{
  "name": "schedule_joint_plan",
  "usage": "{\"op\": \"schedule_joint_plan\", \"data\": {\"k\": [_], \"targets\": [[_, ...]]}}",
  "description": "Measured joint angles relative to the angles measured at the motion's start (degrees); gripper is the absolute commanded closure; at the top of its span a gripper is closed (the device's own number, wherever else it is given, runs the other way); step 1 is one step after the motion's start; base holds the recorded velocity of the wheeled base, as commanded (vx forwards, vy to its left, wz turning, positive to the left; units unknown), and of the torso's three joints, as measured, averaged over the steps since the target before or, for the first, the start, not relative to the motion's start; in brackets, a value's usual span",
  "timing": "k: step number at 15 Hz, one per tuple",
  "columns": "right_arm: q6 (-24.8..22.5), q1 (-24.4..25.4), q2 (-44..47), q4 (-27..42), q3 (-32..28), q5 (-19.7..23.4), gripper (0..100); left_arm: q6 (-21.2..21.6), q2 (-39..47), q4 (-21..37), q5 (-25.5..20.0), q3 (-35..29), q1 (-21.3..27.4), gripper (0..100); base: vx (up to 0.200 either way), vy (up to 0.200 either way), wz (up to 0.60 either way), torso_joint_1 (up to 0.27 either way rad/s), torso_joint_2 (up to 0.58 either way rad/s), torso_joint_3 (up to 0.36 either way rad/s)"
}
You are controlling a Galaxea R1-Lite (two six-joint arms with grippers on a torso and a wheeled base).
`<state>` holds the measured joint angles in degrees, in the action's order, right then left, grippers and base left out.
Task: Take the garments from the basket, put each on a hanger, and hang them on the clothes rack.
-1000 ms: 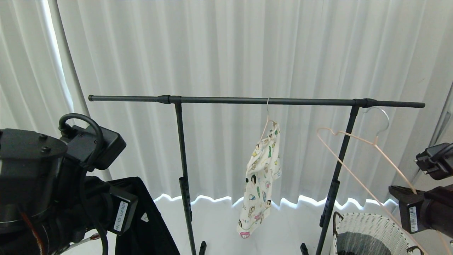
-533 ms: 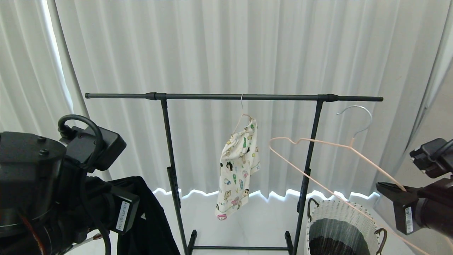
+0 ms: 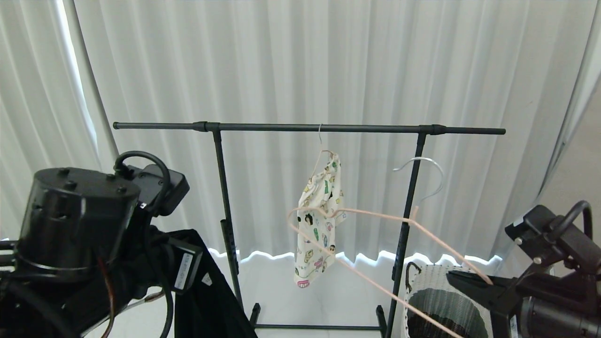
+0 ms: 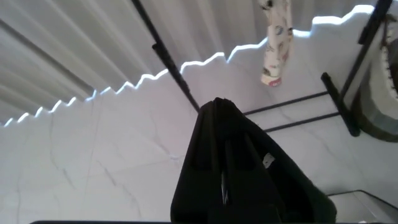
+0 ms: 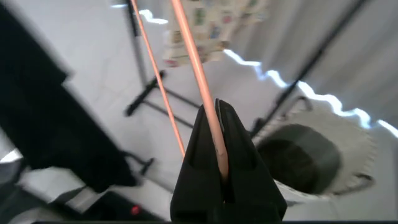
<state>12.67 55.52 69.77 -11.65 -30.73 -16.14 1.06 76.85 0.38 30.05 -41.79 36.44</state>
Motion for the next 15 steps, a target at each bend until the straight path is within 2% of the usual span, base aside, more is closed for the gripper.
{"op": "schedule_joint_plan", "data": {"k": [3, 5, 6, 8, 12, 15], "targets": [[4.66, 9.25, 1.9, 0.02, -1.51, 1.74, 100, -0.85, 6.08, -0.22, 3.04, -7.08, -3.56, 100, 0.0, 0.0, 0.0, 0.0, 0.0, 0.0], [6.02, 12.04, 4.13, -0.11, -4.02, 3.99, 100, -4.67, 9.39, -0.27, 3.34, -11.02, -4.04, 100, 0.0, 0.0, 0.0, 0.0, 0.0, 0.0], [6.16, 12.46, 5.18, -0.2, -4.79, 4.32, 100, -5.27, 10.41, -0.24, 3.34, -12.09, -3.73, 100, 0.0, 0.0, 0.0, 0.0, 0.0, 0.0], [6.33, 12.14, 7.0, -1.61, -5.18, 4.46, 100, -5.57, 11.52, -0.17, 3.3, -13.01, -2.82, 100, 0.0, 0.0, 0.0, 0.0, 0.0, 0.0], [6.08, 6.94, 9.12, -4.27, -5.27, 4.95, 100, -5.62, 12.12, -0.2, 3.25, -13.28, -2.07, 100, 0.0, 0.0, 0.0, 0.0, 0.0, 0.0], [6.11, 5.67, 9.75, -4.4, -5.51, 5.23, 100, -5.68, 12.26, -0.22, 3.23, -13.23, -1.85, 100, 0.0, 0.0, 0.0, 0.0, 0.0, 0.0]]}}
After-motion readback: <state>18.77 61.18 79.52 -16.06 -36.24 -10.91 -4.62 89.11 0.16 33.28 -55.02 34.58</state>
